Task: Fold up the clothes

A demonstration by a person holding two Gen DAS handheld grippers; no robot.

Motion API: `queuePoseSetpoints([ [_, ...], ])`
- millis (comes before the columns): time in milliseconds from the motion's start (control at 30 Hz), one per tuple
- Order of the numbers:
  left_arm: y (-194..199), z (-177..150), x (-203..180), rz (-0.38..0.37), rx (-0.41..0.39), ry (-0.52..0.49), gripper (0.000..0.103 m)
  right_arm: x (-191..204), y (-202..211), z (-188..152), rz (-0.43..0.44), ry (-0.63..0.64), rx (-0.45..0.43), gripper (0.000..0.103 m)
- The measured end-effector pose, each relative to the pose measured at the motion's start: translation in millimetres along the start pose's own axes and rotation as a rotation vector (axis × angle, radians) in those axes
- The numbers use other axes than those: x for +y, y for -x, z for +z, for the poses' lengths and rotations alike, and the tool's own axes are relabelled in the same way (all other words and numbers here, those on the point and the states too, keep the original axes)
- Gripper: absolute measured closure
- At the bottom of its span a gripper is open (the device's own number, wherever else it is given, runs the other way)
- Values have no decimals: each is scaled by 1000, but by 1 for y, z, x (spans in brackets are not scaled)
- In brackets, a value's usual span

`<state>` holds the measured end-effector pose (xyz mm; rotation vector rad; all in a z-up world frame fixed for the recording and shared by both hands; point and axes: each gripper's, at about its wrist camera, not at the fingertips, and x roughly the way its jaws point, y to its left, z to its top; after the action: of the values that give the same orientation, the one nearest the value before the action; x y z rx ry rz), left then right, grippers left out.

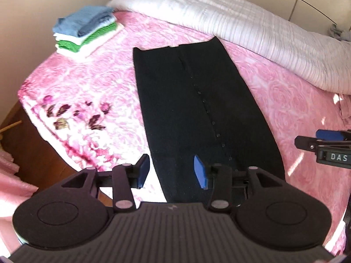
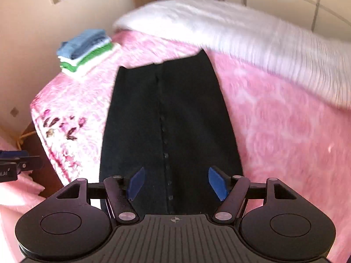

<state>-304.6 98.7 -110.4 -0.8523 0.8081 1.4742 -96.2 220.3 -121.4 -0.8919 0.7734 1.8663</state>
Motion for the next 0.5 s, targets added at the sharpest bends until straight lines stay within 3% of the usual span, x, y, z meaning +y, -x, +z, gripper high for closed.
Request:
queuePoseSetpoints([
  [100,22,-2,-17,31,12,18,63,16,21,-48,-1,53,7,34],
  [500,70,-57,-108,81,-23,59,59,-55,101,-107,-27,67,89,34],
])
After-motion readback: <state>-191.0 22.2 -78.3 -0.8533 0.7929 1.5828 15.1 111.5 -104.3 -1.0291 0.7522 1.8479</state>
